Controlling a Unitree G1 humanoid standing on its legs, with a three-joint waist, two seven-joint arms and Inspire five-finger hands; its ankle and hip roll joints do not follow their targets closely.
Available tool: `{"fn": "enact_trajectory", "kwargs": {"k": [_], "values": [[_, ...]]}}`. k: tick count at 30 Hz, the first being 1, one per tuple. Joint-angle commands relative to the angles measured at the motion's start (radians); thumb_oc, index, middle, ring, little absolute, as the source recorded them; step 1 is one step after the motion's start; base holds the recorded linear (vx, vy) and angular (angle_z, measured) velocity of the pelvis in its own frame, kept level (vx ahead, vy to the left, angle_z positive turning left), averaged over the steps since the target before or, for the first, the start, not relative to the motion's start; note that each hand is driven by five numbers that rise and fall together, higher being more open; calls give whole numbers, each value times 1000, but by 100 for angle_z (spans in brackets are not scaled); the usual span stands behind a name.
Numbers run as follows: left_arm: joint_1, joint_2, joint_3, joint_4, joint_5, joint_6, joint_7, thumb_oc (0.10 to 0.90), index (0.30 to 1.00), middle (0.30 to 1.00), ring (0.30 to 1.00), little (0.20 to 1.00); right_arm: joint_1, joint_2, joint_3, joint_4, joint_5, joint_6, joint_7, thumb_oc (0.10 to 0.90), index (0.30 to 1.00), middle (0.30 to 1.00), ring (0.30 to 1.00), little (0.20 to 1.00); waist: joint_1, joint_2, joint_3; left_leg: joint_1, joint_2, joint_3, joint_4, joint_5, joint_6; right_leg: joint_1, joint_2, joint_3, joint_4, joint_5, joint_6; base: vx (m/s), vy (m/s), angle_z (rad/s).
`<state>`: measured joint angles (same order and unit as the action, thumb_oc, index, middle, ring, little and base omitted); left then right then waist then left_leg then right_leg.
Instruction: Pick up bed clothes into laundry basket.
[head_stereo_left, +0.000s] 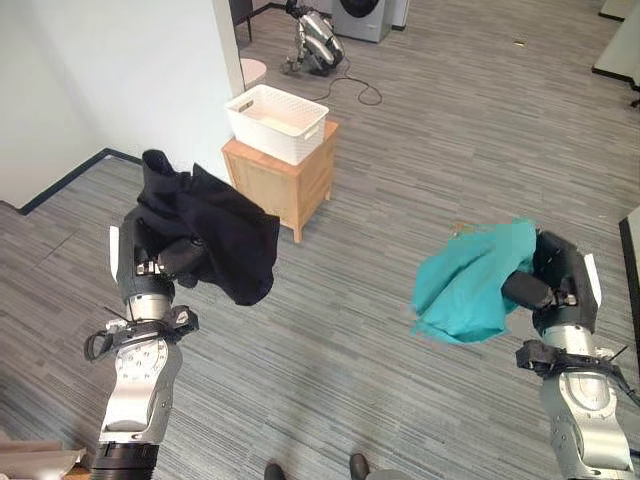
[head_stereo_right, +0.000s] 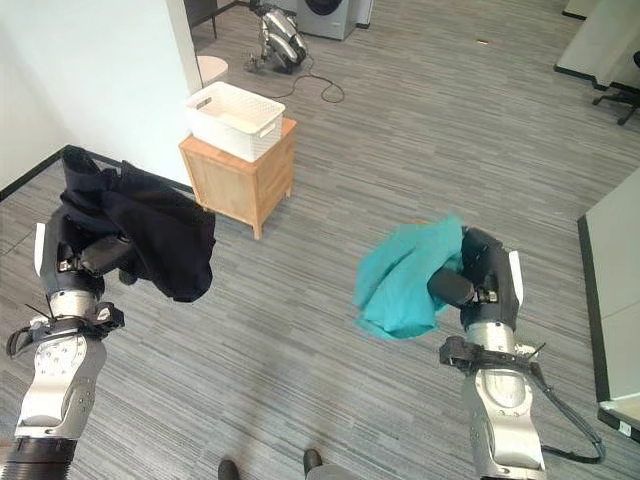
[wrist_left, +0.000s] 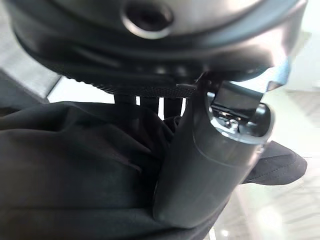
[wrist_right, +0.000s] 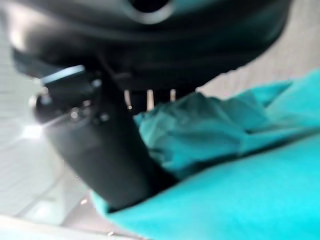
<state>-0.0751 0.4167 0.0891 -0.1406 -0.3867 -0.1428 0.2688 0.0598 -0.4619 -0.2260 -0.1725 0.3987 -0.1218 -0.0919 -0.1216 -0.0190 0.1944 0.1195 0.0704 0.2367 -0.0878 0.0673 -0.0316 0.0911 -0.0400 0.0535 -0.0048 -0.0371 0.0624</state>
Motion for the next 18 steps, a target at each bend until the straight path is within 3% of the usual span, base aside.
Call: {"fn": "enact_trajectory", "kwargs": {"k": [1, 5, 9, 11, 12, 14, 16, 17, 18], "values": [[-99, 57, 29, -98, 27, -149, -19, 400, 300, 300, 300, 300, -116, -28, -30, -77, -5, -136, -8, 400, 300, 300, 300, 300, 4, -46, -95, 107, -7, 0, 4, -149, -3, -18, -51, 5, 21, 21, 78, 2, 26, -3], [-96, 56, 27, -85, 13, -153, -18, 400, 300, 300, 300, 300, -131, -26, -11, -39, 7, -135, -23, 400, 300, 300, 300, 300, 8, -44, -69, 87, -11, 11, 48, -166, 6, -46, -56, 12, 62, 14, 85, -20, 39, -5], [-96, 65, 29, -56, -2, -152, -5, 400, 300, 300, 300, 300, -121, -22, -4, -10, -7, -123, -37, 400, 300, 300, 300, 300, 9, -32, -37, 56, -25, 17, 71, -181, 27, -121, -62, 19, 183, 0, 105, -17, 86, -15], [-102, 64, 29, -38, -4, -146, -1, 400, 300, 300, 300, 300, -100, -16, -12, -12, -15, -118, -34, 400, 300, 300, 300, 300, -3, -23, -11, 74, -35, 14, 66, -196, 45, -194, -68, 16, 353, 52, 142, 25, 143, -12], [-110, 67, 26, -20, -4, -140, -3, 400, 300, 300, 300, 300, -82, -8, -21, -18, -24, -117, -29, 400, 300, 300, 300, 300, -23, -8, 23, 87, -35, 17, 61, -192, 54, -285, -52, 33, 512, 155, 173, 60, 192, -6], [-121, 64, 16, -17, -4, -137, -9, 400, 300, 300, 300, 300, -59, 8, -38, -20, -26, -118, -31, 400, 300, 300, 300, 300, -46, 9, 49, 100, -31, 5, 71, -203, 56, -368, -25, 50, 628, 146, 164, 110, 111, 0], [-127, 64, 11, -9, 2, -136, -10, 400, 300, 300, 300, 300, -55, 13, -43, -20, -29, -122, -39, 400, 300, 300, 300, 300, -54, 10, 54, 110, -35, 9, 78, -217, 54, -406, -40, 32, 641, 140, 155, 176, 36, 9], [-133, 65, 9, -7, 3, -138, -14, 400, 300, 300, 300, 300, -52, 16, -46, -19, -24, -125, -40, 400, 300, 300, 300, 300, -66, 13, 54, 126, -42, 16, 85, -240, 52, -441, -79, -5, 605, 130, 147, 440, 0, 6], [-137, 61, 4, -14, -13, -143, -30, 400, 300, 300, 300, 300, -41, 13, -55, -13, -14, -125, -37, 400, 300, 300, 300, 300, -90, 9, 48, 160, -58, 16, 87, -274, 36, -466, -104, -18, 493, 120, 143, 518, -79, -2]]}}
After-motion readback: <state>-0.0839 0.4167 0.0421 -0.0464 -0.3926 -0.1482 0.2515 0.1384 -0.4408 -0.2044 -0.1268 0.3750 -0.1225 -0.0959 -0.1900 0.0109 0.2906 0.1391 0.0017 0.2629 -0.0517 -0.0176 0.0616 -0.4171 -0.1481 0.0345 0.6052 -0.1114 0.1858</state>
